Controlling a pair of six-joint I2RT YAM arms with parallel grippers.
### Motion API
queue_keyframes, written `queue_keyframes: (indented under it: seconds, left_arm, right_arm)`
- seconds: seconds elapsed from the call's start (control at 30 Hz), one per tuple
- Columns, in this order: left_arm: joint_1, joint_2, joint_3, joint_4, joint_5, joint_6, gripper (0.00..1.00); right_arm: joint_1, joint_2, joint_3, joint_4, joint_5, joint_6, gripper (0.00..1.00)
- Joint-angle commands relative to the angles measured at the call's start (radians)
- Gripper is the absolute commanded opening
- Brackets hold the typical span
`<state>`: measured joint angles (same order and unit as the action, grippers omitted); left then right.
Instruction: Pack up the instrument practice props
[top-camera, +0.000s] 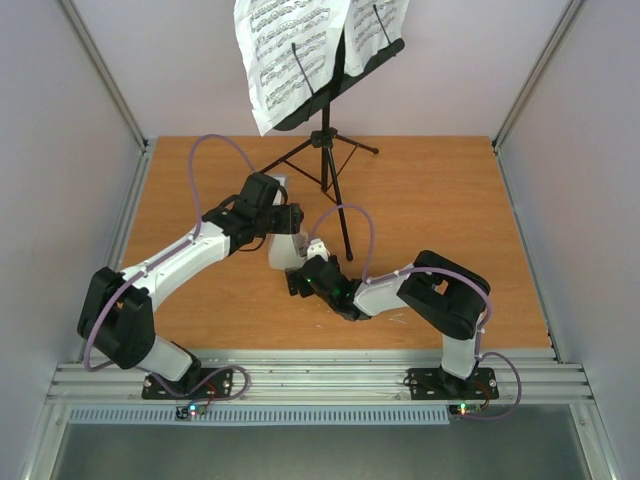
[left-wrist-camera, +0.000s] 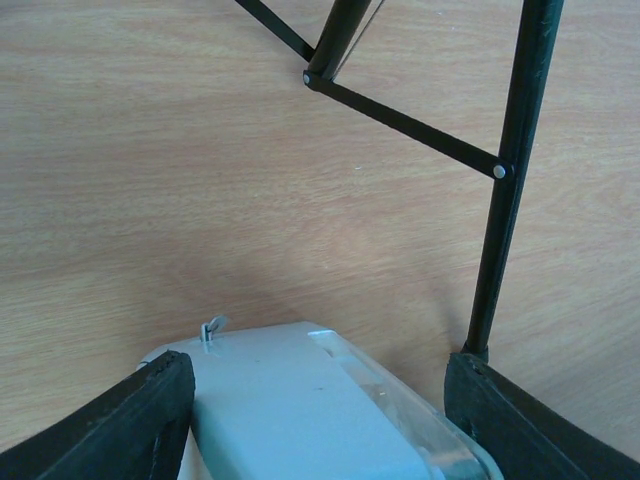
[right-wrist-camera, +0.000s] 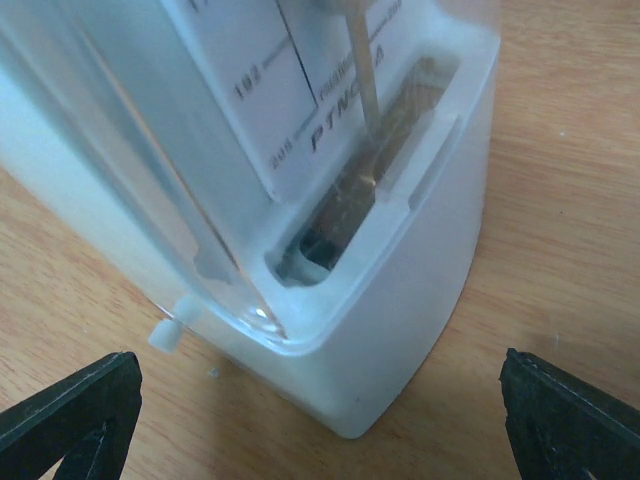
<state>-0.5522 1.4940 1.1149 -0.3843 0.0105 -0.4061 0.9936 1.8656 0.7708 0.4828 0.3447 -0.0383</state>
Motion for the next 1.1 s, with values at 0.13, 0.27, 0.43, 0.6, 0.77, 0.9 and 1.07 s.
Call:
queue_keyframes:
  seconds: [0.13,0.27,0.43,0.6,0.77,0.9,1.07]
  left_arm:
    - [-0.007,0.020,0.020,-0.008,-0.008,0.004,0.68]
    - [-0.008,0.021,0.020,-0.008,-0.009,0.003,0.68]
    - [-0.008,0.021,0.019,-0.008,-0.008,-0.002,0.67]
    - [-0.009,0.020,0.017,-0.006,-0.009,-0.010,0.66]
    - [-0.011,0.020,0.014,-0.006,-0.009,-0.017,0.66]
    - [-0.012,0.020,0.012,-0.006,-0.009,-0.022,0.65]
    - [-0.014,0.022,0.011,-0.005,-0.008,-0.028,0.65]
  right_arm:
    - [0.010,0.043,0.026,-0.003,0.057,0.000,0.99]
    - [0.012,0.055,0.020,0.050,0.027,-0.012,0.98]
    - [0.016,0.066,0.019,0.076,0.013,-0.008,0.99]
    - [0.017,0.079,0.026,0.090,0.013,-0.006,0.98]
    - [0.017,0.091,0.042,0.089,0.036,-0.007,0.99]
    - [0.022,0.103,0.048,0.100,0.040,-0.007,0.98]
    - [0.025,0.122,0.064,0.093,0.072,-0.005,0.99]
